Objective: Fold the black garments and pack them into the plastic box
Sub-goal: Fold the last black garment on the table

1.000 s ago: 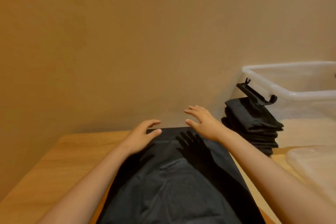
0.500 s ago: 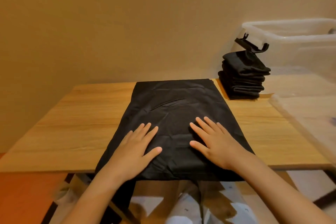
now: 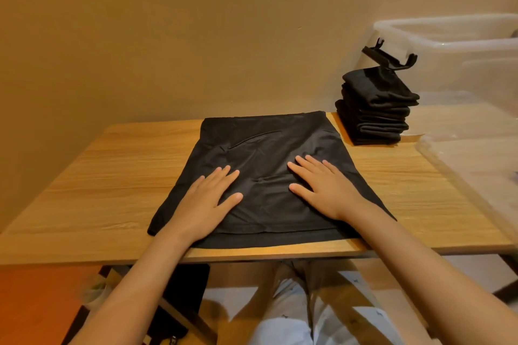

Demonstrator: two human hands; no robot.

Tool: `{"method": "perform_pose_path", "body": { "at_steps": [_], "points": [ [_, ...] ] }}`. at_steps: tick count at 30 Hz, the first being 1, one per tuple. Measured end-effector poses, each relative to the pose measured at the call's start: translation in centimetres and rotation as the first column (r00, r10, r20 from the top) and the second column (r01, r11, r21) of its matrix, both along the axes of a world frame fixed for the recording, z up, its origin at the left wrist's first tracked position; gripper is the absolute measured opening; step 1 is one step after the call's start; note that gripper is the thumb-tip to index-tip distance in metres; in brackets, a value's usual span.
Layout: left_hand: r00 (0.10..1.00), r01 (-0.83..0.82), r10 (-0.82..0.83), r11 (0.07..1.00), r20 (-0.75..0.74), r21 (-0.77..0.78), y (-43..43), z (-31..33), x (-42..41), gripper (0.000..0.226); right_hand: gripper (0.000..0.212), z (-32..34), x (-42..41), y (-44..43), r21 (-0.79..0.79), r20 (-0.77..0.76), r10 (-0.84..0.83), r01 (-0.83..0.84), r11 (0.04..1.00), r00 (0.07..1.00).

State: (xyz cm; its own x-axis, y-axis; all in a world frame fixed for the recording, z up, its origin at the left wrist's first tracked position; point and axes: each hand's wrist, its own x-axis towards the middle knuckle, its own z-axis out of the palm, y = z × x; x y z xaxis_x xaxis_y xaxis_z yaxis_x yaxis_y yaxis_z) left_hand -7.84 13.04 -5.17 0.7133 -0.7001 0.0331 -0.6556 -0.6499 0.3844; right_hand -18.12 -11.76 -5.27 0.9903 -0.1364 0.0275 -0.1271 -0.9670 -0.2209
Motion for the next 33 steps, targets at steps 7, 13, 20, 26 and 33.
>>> {"method": "perform_pose_path", "body": {
  "at_steps": [7,13,20,26,33],
  "points": [
    [0.996,0.055,-0.074,0.945,-0.047,-0.323,3.8,0.4,-4.4,0.039,0.051,0.9,-6.2,2.1,0.200,0.168,0.133,-0.166,0.966,0.977],
    [0.998,-0.027,0.004,0.915,-0.057,-0.404,4.0,-0.1,-5.4,0.022,0.018,0.0,-7.8,2.1,0.254,0.260,0.074,-0.142,0.957,0.963],
    [0.983,-0.091,0.012,0.900,-0.184,-0.426,4.7,0.0,-5.0,0.026,0.014,-0.4,-8.0,1.8,0.275,0.310,0.033,-0.123,0.954,0.950],
    [0.974,-0.105,0.007,0.901,-0.228,-0.421,5.0,0.1,-4.3,0.023,0.023,-1.2,-8.5,1.0,0.229,0.375,-0.014,-0.078,0.970,0.927],
    [0.989,-0.103,0.045,0.894,-0.140,-0.437,5.0,0.3,-4.9,0.021,0.021,-1.4,-9.0,0.8,0.193,0.567,0.024,-0.160,0.968,0.823]
  ]
}}
